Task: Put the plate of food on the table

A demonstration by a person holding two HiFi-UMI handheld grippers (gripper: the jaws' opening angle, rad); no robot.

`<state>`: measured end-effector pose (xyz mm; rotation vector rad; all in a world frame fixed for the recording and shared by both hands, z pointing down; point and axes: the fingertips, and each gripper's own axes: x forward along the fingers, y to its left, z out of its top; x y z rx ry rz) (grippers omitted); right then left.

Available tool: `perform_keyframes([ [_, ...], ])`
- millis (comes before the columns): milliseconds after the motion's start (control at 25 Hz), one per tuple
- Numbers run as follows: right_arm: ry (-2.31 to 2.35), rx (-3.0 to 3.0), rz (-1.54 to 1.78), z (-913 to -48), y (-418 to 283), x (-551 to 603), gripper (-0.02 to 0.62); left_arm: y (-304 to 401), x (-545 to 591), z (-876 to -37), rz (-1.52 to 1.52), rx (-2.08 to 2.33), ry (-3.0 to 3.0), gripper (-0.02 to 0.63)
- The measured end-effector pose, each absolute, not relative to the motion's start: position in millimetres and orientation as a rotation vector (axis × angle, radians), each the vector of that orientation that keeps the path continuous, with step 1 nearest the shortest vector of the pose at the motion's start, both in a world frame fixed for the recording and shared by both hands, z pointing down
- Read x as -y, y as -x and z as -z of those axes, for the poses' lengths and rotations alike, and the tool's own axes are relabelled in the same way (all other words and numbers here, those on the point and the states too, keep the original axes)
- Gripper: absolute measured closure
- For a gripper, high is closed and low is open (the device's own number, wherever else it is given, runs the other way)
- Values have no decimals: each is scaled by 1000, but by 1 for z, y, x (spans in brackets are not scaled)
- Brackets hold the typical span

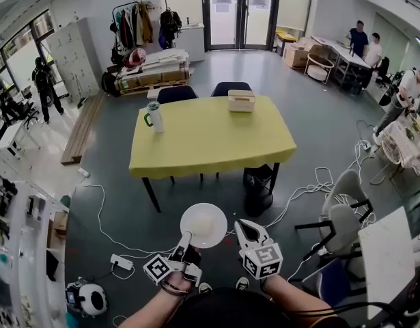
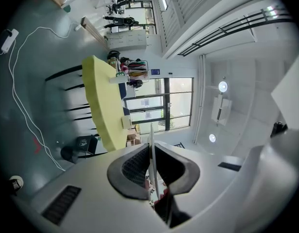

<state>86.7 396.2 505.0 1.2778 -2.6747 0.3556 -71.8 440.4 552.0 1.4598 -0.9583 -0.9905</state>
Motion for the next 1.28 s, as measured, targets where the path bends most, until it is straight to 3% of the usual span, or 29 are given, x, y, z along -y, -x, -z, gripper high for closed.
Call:
perform_keyframes([
  [1280, -1392, 2620, -380, -509, -61, -403, 583, 109, -438, -563, 966, 906, -1466, 578],
])
